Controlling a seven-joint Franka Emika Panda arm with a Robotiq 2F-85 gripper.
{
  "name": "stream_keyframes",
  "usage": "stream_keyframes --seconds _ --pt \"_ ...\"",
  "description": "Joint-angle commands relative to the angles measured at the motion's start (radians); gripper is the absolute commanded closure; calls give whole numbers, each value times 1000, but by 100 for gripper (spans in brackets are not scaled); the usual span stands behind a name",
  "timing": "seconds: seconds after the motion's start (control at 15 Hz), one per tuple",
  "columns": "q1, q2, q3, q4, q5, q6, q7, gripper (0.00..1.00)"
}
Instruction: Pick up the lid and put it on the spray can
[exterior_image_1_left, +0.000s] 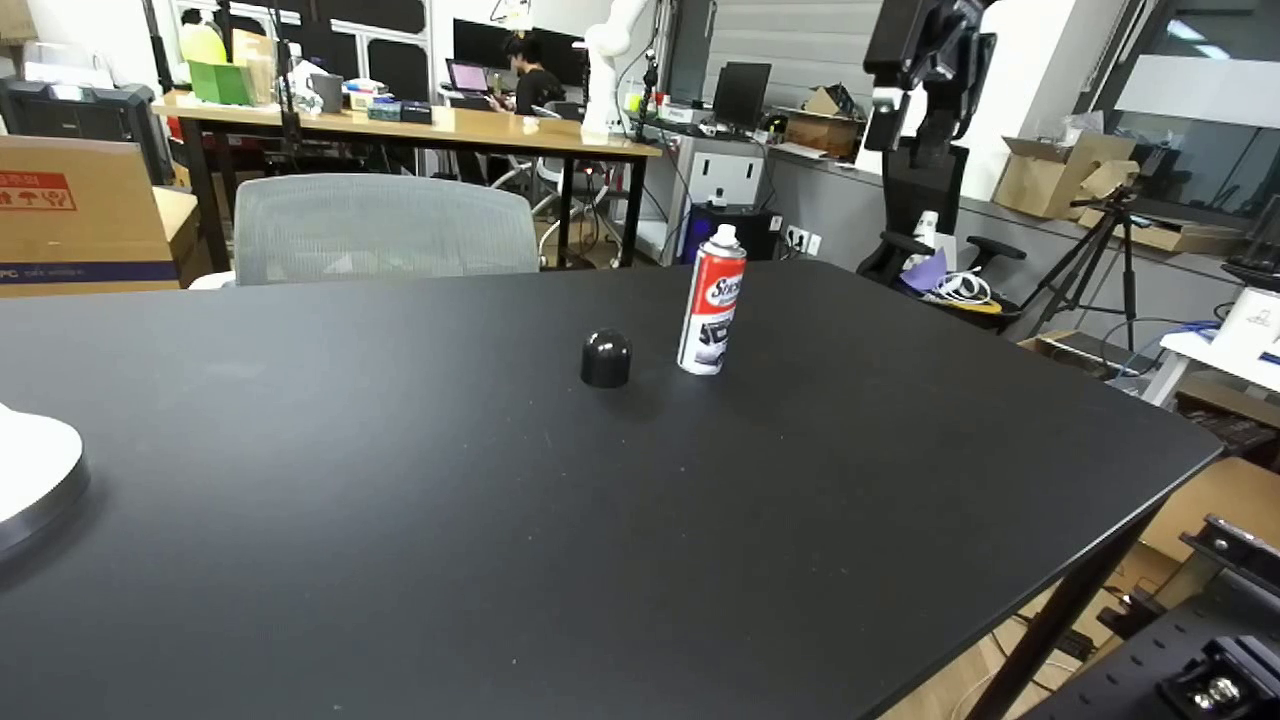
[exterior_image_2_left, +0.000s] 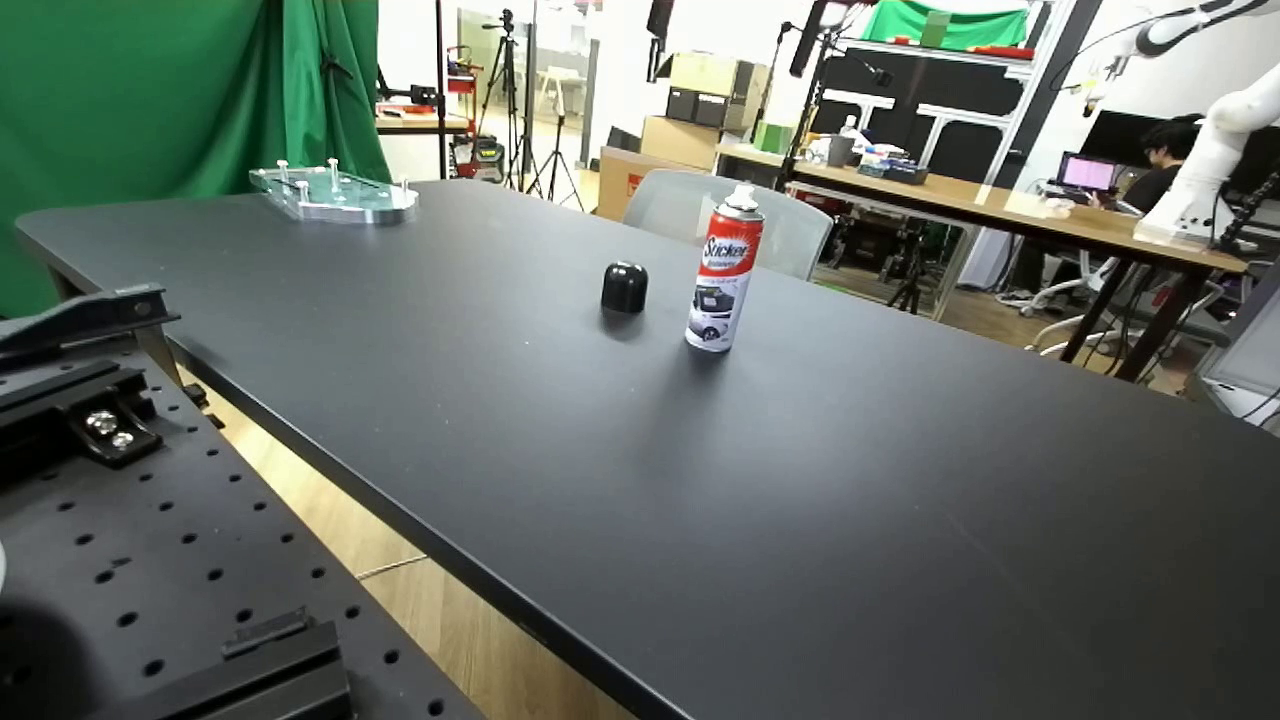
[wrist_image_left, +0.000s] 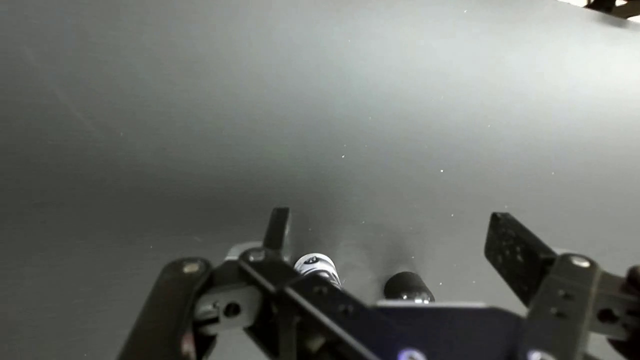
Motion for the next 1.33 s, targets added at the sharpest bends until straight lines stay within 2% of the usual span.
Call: stream_keyframes --seconds 0.0,0.33,0.67,0.93,1.27 --pt "15 130 68 59 5 107 30 0" --pt "36 302 168 119 -18 281 88 0" --pt "51 467 210 203 -118 445 166 0" --pt "70 548 219 263 -197 500 210 0" --pt "72 560 244 290 -201 493 193 0"
